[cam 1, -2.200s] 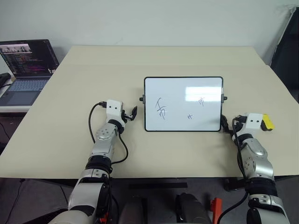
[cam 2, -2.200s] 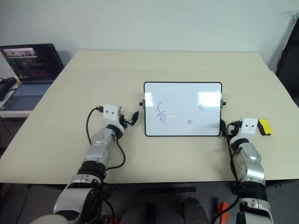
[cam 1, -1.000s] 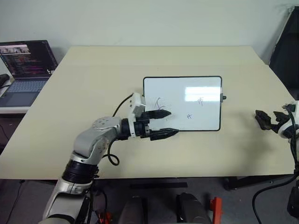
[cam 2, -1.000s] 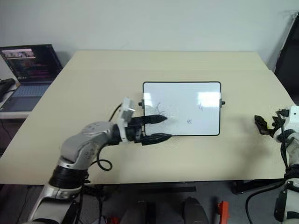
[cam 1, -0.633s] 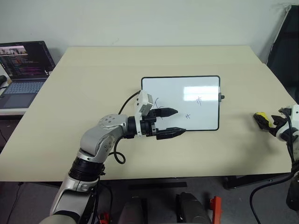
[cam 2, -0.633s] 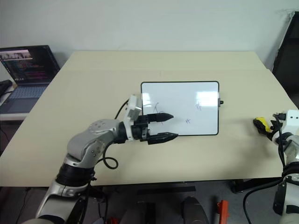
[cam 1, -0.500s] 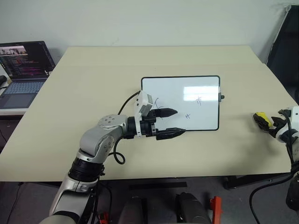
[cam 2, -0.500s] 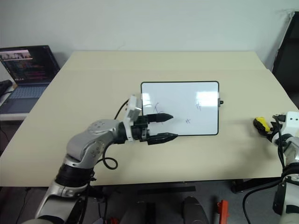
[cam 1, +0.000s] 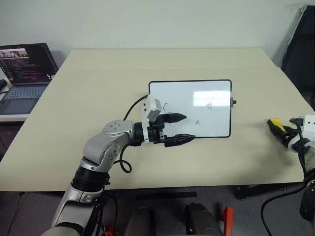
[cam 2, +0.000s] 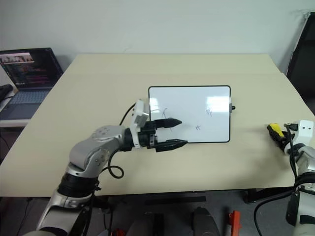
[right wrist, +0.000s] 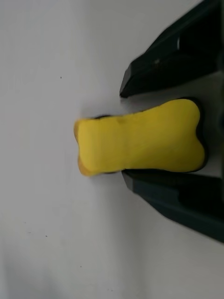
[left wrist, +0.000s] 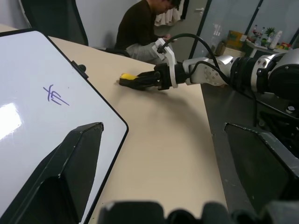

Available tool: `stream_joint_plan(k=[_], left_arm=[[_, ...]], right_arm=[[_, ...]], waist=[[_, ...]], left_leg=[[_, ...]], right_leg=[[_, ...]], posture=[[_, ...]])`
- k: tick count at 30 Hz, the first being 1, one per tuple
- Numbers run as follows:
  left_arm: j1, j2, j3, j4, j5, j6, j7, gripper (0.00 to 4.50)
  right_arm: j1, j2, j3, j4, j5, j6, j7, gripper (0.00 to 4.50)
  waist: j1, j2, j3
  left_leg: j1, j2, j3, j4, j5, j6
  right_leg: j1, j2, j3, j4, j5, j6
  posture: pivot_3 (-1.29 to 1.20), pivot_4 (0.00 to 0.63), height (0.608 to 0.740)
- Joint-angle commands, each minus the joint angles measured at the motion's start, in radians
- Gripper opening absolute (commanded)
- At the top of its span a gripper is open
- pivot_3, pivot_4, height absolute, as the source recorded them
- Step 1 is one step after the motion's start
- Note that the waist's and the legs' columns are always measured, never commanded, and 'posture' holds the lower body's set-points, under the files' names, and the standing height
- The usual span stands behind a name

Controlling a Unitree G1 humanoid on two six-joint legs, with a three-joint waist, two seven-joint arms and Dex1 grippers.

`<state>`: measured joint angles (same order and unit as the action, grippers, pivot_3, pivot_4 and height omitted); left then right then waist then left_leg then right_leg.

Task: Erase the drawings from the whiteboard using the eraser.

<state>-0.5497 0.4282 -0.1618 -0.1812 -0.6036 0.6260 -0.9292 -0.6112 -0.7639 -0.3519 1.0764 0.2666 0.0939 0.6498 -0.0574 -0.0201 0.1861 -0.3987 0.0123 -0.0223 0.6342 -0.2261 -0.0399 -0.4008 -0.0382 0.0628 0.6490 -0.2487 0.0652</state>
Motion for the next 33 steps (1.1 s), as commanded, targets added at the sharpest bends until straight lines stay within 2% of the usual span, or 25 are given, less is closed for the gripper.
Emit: stream_joint_plan(k=[1,2,6,9,11,14,18,20,27,30,33], left_arm=[[-0.006,0.003,0.027,-0.019,0.007,-0.016,0.006,4.5],[-0.006,0.003,0.028,-0.02,0.006,-0.015,0.006,4.5],[-0.007,0.001,0.03,-0.018,0.008,-0.016,0.007,4.5],[-0.01,0.001,0.035,-0.015,0.01,-0.017,0.007,4.5],[-0.015,0.009,0.048,-0.003,0.017,-0.023,0.007,4.5],[-0.021,0.038,0.082,0.023,0.027,-0.032,0.003,4.5],[-0.009,0.085,0.126,0.049,0.04,-0.049,-0.003,4.5],[0.005,0.104,0.15,0.062,0.046,-0.061,-0.001,4.5],[0.085,0.172,0.221,0.068,0.079,-0.095,0.009,4.5],[0.147,0.222,0.261,0.056,0.091,-0.11,0.004,4.5],[0.225,0.28,0.285,0.047,0.13,-0.145,0.002,4.5]], right_arm=[[-0.019,-0.004,-0.002,-0.002,-0.006,-0.018,0.001,1.29],[-0.019,-0.004,-0.002,-0.002,-0.007,-0.02,0.001,1.16],[-0.02,0.0,-0.014,-0.007,-0.003,-0.034,-0.009,1.15],[-0.028,0.0,-0.07,-0.057,0.056,-0.029,-0.005,1.14],[-0.043,0.007,-0.153,-0.153,0.155,0.014,-0.006,1.14],[-0.054,0.057,-0.303,-0.447,0.409,0.205,-0.026,1.14],[-0.078,0.166,-0.421,-0.828,0.787,0.467,-0.167,1.14],[-0.085,0.2,-0.377,-0.955,0.848,0.525,-0.202,1.14],[-0.198,0.221,-0.149,-1.093,0.793,0.566,-0.226,1.14],[-0.232,0.223,0.039,-1.115,0.656,0.546,-0.161,1.14],[-0.23,0.188,0.369,-1.122,0.32,0.39,-0.034,1.14]], waist=[[0.0,0.0,0.0],[0.0,0.0,0.0],[0.0,0.0,0.0],[0.0,0.0,0.0],[-0.001,0.0,0.0],[-0.003,0.0,0.0],[0.0,0.0,0.0],[0.001,0.0,0.0],[0.0,0.001,0.0],[-0.007,0.001,0.0],[-0.003,0.001,0.0]], left_leg=[[0.0,0.0,0.0,0.0,0.0,0.0],[0.0,0.0,0.0,0.0,0.0,0.0],[0.0,0.0,0.0,0.0,0.0,0.0],[0.0,0.0,0.0,0.0,0.0,0.0],[0.0,0.0,0.0,0.0,0.0,0.0],[0.0,0.0,0.0,0.0,0.0,0.0],[-0.001,0.001,-0.001,0.0,0.0,0.0],[-0.001,0.001,-0.002,0.0,0.0,0.0],[-0.002,0.001,0.0,0.001,0.0,0.0],[-0.001,0.001,0.001,0.0,0.0,0.0],[-0.001,0.002,-0.001,0.0,0.0,0.001]], right_leg=[[0.0,0.0,0.0,0.0,0.0,0.0],[0.0,0.0,0.0,0.0,0.0,0.0],[0.0,0.0,0.0,0.0,0.0,0.0],[0.0,0.0,0.0,0.0,0.0,0.0],[0.0,0.0,0.0,0.0,0.0,0.0],[-0.001,0.0,0.001,0.001,0.0,0.0],[-0.002,0.001,0.0,0.003,0.0,0.0],[-0.002,0.001,-0.001,0.003,0.0,0.0],[-0.004,0.0,0.0,0.003,0.0,0.0],[-0.007,0.001,0.001,0.008,-0.001,-0.002],[-0.007,0.001,-0.001,0.009,-0.002,-0.003]], posture=[[0.0,0.15,0.74],[0.0,0.15,0.74],[0.0,0.15,0.74],[0.0,0.15,0.74],[0.0,0.15,0.74],[0.0,0.15,0.74],[0.0,0.15,0.74],[0.0,0.15,0.74],[0.0,0.15,0.74],[0.0,0.15,0.74],[0.0,0.15,0.74]])
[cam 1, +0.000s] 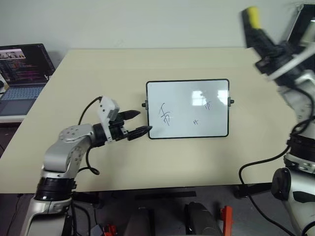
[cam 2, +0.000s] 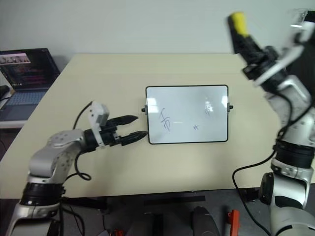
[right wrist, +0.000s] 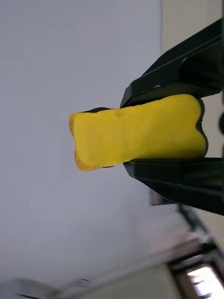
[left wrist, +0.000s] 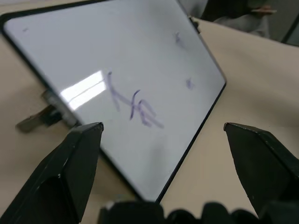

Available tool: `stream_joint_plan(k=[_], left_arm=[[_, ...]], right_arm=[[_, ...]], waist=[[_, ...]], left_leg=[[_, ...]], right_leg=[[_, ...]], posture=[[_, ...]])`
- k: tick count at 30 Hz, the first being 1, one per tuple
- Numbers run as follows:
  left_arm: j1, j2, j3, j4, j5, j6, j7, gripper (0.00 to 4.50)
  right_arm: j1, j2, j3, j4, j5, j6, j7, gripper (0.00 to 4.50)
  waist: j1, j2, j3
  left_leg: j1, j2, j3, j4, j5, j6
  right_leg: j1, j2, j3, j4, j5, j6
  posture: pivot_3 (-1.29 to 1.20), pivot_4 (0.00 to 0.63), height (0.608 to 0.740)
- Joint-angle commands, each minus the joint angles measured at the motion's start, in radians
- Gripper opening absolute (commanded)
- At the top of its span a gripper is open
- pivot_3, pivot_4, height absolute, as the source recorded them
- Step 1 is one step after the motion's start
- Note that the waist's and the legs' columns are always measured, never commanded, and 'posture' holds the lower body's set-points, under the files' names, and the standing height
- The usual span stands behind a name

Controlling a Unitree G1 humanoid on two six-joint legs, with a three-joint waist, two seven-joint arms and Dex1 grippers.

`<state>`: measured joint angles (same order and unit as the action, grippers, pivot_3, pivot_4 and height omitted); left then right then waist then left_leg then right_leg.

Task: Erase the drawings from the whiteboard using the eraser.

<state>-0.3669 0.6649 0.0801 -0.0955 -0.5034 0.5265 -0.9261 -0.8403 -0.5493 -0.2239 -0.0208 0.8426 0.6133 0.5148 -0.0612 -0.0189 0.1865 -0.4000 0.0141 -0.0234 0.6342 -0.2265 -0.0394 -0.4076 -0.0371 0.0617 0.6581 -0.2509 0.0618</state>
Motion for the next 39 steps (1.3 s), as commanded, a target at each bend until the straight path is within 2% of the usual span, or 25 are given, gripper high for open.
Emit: stream_joint_plan(k=[1,3,6,8,11,15,28,37,39], left_arm=[[0.067,0.058,0.05,-0.041,0.041,-0.058,-0.002,4.5],[0.112,0.073,0.068,-0.052,0.048,-0.072,0.007,4.5],[0.155,0.071,0.082,-0.066,0.059,-0.091,0.021,4.5],[0.172,0.067,0.08,-0.078,0.063,-0.097,0.029,4.5],[0.202,0.05,0.072,-0.112,0.059,-0.093,0.05,4.5],[0.213,0.032,0.066,-0.158,0.048,-0.073,0.076,4.5],[0.209,0.039,0.073,-0.188,0.029,-0.057,0.074,4.5],[0.191,0.04,0.061,-0.186,0.028,-0.053,0.067,4.5],[0.179,0.036,0.056,-0.181,0.029,-0.052,0.066,4.5]], right_arm=[[-0.005,-0.028,0.337,-0.011,-0.365,-0.2,0.131,1.13],[-0.011,0.0,0.475,0.033,-0.515,-0.328,0.186,1.12],[-0.029,0.077,0.588,0.126,-0.643,-0.458,0.228,1.12],[-0.042,0.115,0.61,0.185,-0.697,-0.513,0.241,1.12],[-0.124,0.21,0.631,0.414,-0.801,-0.636,0.182,1.12],[-0.192,0.239,0.645,0.619,-0.918,-0.76,0.153,1.12],[-0.287,0.269,0.634,1.005,-1.063,-0.917,0.146,1.12],[-0.119,0.23,0.669,0.905,-1.051,-0.924,0.44,1.12],[-0.113,0.224,0.662,0.894,-1.066,-0.923,0.428,1.12]], waist=[[0.0,0.0,0.0],[0.003,0.0,0.0],[0.01,-0.001,0.0],[0.015,-0.002,0.001],[0.016,-0.004,0.001],[0.017,-0.004,0.001],[0.003,-0.004,0.0],[0.004,-0.009,-0.003],[0.004,-0.009,-0.003]], left_leg=[[0.0,0.0,0.0,0.0,0.0,0.0],[-0.001,0.0,0.001,0.0,0.0,0.0],[-0.002,0.0,0.0,0.0,0.0,0.0],[-0.002,0.0,0.0,0.0,0.0,0.0],[-0.002,0.0,0.0,0.001,0.0,0.0],[-0.001,0.0,-0.001,0.001,0.0,0.0],[0.002,0.0,-0.001,0.001,0.0,0.0],[0.006,0.0,-0.001,0.002,0.0,0.0],[0.006,0.0,-0.002,0.004,0.0,0.0]], right_leg=[[0.0,0.0,0.0,0.0,0.0,0.0],[-0.001,0.0,0.0,0.0,0.0,0.0],[-0.002,0.0,0.0,0.001,0.0,0.0],[-0.002,-0.001,0.0,0.001,0.0,0.0],[-0.002,-0.001,-0.001,0.001,0.0,0.0],[-0.002,-0.001,-0.002,0.003,0.0,-0.001],[0.001,-0.001,-0.001,0.005,0.0,-0.002],[0.004,-0.001,-0.001,0.006,0.001,-0.002],[0.005,-0.001,-0.001,0.007,0.001,-0.002]], posture=[[0.0,0.15,0.74],[0.0,0.15,0.74],[0.0,0.15,0.74],[0.0,0.15,0.74],[0.0,0.15,0.74],[0.0,0.15,0.74],[0.0,0.15,0.74],[0.0,0.15,0.74],[0.0,0.15,0.74]])
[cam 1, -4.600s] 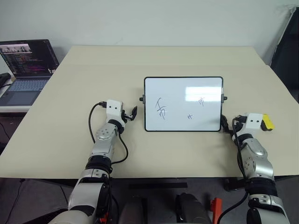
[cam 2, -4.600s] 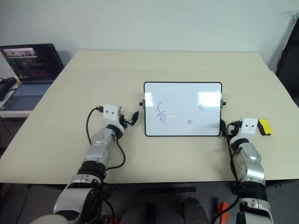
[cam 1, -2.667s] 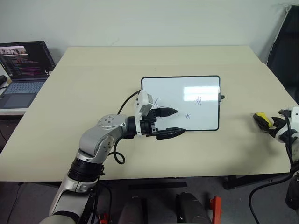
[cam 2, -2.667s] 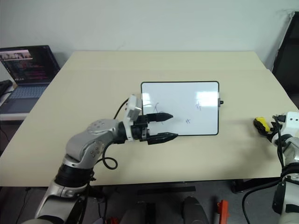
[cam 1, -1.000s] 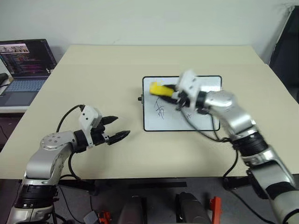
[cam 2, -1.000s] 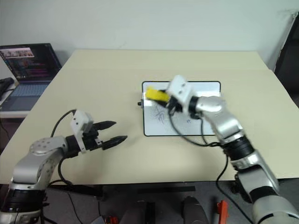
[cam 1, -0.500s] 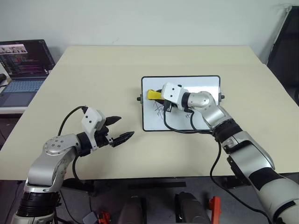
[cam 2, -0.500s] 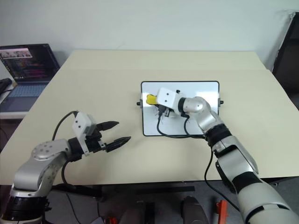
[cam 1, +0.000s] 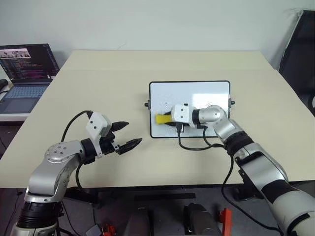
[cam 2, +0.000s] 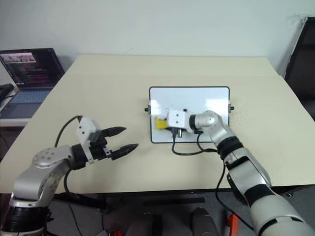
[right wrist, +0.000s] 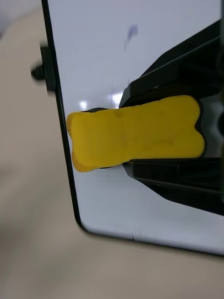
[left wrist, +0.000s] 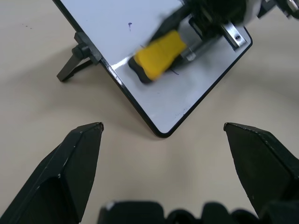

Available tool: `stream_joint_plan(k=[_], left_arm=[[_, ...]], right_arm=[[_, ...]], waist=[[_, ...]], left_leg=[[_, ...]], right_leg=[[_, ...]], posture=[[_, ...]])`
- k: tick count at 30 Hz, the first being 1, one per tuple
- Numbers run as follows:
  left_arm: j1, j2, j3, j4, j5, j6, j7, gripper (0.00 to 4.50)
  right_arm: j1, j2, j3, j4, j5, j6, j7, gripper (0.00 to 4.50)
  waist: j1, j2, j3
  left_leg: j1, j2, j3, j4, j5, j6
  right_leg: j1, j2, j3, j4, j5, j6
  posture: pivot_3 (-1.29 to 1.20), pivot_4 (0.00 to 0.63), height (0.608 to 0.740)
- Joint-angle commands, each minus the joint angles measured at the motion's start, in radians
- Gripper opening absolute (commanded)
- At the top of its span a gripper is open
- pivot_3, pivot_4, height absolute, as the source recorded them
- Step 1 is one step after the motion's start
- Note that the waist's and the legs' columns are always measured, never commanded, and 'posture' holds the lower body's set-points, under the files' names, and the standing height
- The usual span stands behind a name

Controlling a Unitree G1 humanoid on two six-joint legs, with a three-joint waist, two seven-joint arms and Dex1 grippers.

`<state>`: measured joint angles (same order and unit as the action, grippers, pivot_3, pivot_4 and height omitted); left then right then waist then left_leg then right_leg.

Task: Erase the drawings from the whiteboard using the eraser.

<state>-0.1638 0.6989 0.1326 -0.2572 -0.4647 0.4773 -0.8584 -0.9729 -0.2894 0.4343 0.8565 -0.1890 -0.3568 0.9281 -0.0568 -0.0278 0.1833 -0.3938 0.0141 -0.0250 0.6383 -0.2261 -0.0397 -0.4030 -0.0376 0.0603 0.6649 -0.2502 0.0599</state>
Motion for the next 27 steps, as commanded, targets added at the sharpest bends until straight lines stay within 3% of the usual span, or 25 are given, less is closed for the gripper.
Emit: stream_joint_plan(k=[1,7,10,15,20,27], left_arm=[[-0.03,0.002,0.002,-0.016,-0.009,-0.004,-0.003,4.5],[-0.06,-0.002,-0.017,0.011,0.001,-0.015,-0.012,4.5],[-0.075,-0.008,-0.028,0.025,0.008,-0.024,-0.011,4.5],[-0.089,-0.011,-0.037,0.034,0.008,-0.027,-0.017,4.5],[-0.088,-0.002,-0.033,0.029,0.002,-0.022,-0.031,4.5],[-0.097,0.018,-0.027,0.04,0.009,-0.024,-0.05,4.5]], right_arm=[[0.012,-0.035,-0.004,0.023,-0.041,0.045,-0.008,1.12],[-0.142,-0.017,-0.063,0.16,-0.115,0.005,-0.394,1.11],[-0.2,-0.018,-0.07,0.226,-0.137,0.024,-0.479,1.11],[-0.149,-0.012,-0.034,0.231,-0.144,0.006,-0.325,1.11],[-0.015,-0.022,-0.014,0.102,-0.086,0.027,-0.036,1.11],[0.011,-0.029,-0.027,0.024,-0.086,0.041,-0.021,1.11]], waist=[[0.0,0.0,0.0],[-0.002,0.0,0.0],[0.0,0.0,0.0],[-0.001,-0.001,0.0],[-0.003,-0.003,-0.003],[-0.003,-0.003,-0.003]], left_leg=[[0.0,0.0,0.0,0.001,0.0,0.0],[0.0,0.0,0.001,0.005,0.003,0.003],[0.0,0.0,0.001,0.006,0.005,0.005],[-0.001,0.0,0.001,0.005,0.005,0.005],[0.0,0.001,0.001,0.003,0.005,0.005],[0.0,0.001,0.001,0.005,0.006,0.007]], right_leg=[[0.0,0.0,0.0,0.001,0.0,0.0],[0.0,0.001,0.002,0.0,0.003,-0.004],[0.0,0.001,0.002,0.0,0.003,-0.003],[0.0,0.002,0.003,-0.001,0.005,-0.007],[0.0,0.002,0.002,-0.001,0.007,-0.001],[0.0,0.003,0.003,-0.001,0.005,-0.002]], posture=[[0.0,0.15,0.74],[0.0,0.15,0.74],[0.0,0.15,0.74],[0.0,0.15,0.74],[0.0,0.15,0.74],[0.0,0.15,0.74]])
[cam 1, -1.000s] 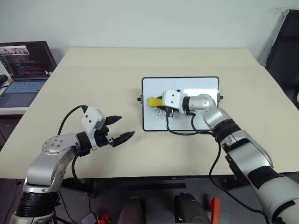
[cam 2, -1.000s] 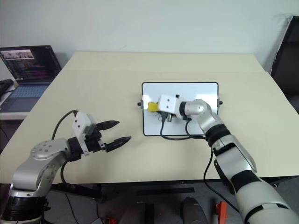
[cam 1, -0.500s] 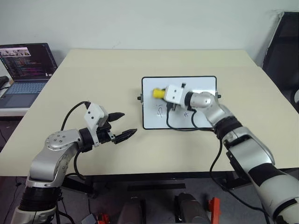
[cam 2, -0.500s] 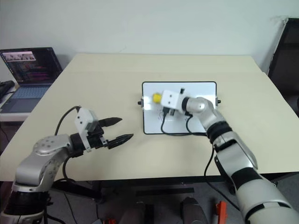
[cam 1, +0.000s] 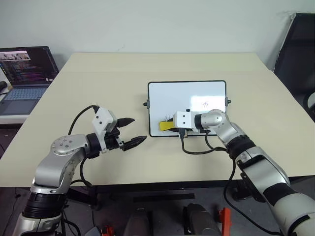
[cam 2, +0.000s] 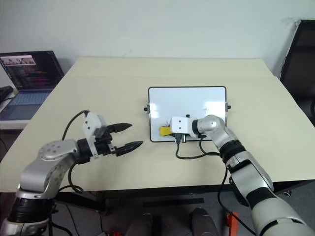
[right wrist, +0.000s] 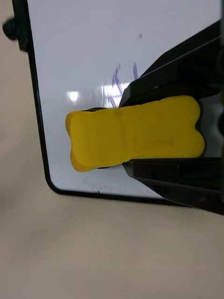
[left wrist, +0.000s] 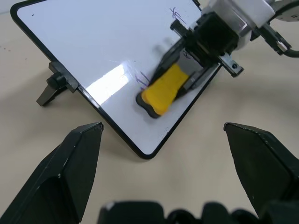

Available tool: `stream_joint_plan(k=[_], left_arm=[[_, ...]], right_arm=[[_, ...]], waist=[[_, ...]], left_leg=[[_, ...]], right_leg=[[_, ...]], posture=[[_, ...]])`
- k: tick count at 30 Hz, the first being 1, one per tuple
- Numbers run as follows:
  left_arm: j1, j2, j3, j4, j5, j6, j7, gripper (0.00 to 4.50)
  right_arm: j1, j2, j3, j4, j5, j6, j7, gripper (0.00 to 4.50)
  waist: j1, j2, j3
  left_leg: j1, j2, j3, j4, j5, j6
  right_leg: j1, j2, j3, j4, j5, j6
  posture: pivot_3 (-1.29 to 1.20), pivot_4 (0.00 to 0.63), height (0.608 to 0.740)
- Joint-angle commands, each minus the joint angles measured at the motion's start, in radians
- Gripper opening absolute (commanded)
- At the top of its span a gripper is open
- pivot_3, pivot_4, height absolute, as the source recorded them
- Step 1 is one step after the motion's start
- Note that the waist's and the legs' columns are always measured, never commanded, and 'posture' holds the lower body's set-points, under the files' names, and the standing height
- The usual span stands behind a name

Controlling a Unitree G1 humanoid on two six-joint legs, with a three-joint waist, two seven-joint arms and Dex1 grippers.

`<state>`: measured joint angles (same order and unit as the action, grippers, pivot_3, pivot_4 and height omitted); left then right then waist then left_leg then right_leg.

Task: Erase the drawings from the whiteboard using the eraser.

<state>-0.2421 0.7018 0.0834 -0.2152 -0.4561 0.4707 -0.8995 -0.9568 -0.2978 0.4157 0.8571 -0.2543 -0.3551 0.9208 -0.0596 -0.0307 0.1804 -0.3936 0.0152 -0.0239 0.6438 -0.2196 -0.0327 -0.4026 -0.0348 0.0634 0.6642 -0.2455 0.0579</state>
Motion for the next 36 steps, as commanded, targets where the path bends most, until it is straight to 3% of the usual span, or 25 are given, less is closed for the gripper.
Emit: stream_joint_plan(k=[1,6,9,12,18,20,27,33,36], left_arm=[[-0.019,0.017,0.021,-0.003,0.001,-0.017,-0.01,4.5],[-0.018,0.018,0.021,-0.01,0.003,-0.016,-0.01,4.5],[-0.01,0.018,0.022,-0.016,0.003,-0.016,-0.009,4.5],[-0.003,0.018,0.024,-0.015,0.003,-0.016,-0.008,4.5],[-0.002,0.016,0.025,-0.015,-0.001,-0.013,-0.007,4.5],[-0.006,0.016,0.023,-0.012,0.0,-0.013,-0.007,4.5],[-0.014,0.015,0.017,-0.01,0.003,-0.011,-0.007,4.5],[-0.019,0.013,0.014,-0.01,0.004,-0.012,-0.005,4.5],[-0.02,0.013,0.014,-0.008,0.005,-0.014,-0.006,4.5]], right_arm=[[-0.024,-0.021,-0.016,0.037,-0.03,0.034,-0.052,1.11],[-0.138,-0.029,-0.041,0.151,-0.075,0.033,-0.286,1.11],[-0.176,-0.038,-0.037,0.218,-0.089,0.019,-0.336,1.11],[-0.142,-0.038,-0.007,0.233,-0.099,-0.008,-0.273,1.1],[0.012,-0.03,0.035,0.085,-0.051,-0.021,0.025,1.1],[0.051,-0.035,0.046,0.037,-0.055,-0.009,0.058,1.1],[-0.014,-0.035,0.015,0.07,-0.083,0.012,-0.09,1.1],[-0.166,-0.059,-0.001,0.203,-0.145,0.031,-0.389,1.1],[-0.189,-0.07,0.011,0.244,-0.163,0.016,-0.414,1.1]], waist=[[0.0,0.0,0.0],[0.0,0.0,0.0],[0.002,0.0,0.0],[0.003,0.0,0.0],[0.001,-0.003,-0.002],[0.001,-0.003,-0.002],[0.0,-0.002,-0.001],[0.001,-0.002,-0.001],[0.004,-0.002,-0.001]], left_leg=[[0.0,0.0,0.0,0.0,0.0,0.0],[0.0,0.0,0.0,0.0,0.0,0.001],[-0.001,0.0,0.0,0.0,0.001,0.001],[-0.001,0.0,0.0,-0.001,0.0,0.001],[0.0,0.001,0.001,-0.002,0.0,0.001],[0.001,0.001,0.0,-0.001,0.0,0.001],[0.002,0.001,0.0,-0.001,0.001,0.001],[0.002,0.001,0.0,-0.001,0.001,0.002],[0.0,0.001,0.0,-0.001,0.001,0.002]], right_leg=[[0.0,0.0,0.0,0.0,0.0,0.0],[-0.001,0.0,0.001,0.0,0.001,-0.001],[-0.001,0.0,0.0,0.0,0.001,-0.001],[-0.001,0.0,0.0,-0.002,0.0,-0.001],[0.0,0.0,0.0,-0.002,0.0,-0.001],[0.001,0.0,0.0,-0.001,0.0,-0.001],[0.001,0.0,0.001,-0.001,0.001,-0.001],[-0.001,0.0,0.001,-0.001,0.001,-0.003],[-0.002,0.0,0.0,-0.002,0.001,-0.003]], posture=[[0.0,0.15,0.74],[0.0,0.15,0.74],[0.0,0.15,0.74],[0.0,0.15,0.74],[0.0,0.15,0.74],[0.0,0.15,0.74],[0.0,0.15,0.74],[0.0,0.15,0.74],[0.0,0.15,0.74]])
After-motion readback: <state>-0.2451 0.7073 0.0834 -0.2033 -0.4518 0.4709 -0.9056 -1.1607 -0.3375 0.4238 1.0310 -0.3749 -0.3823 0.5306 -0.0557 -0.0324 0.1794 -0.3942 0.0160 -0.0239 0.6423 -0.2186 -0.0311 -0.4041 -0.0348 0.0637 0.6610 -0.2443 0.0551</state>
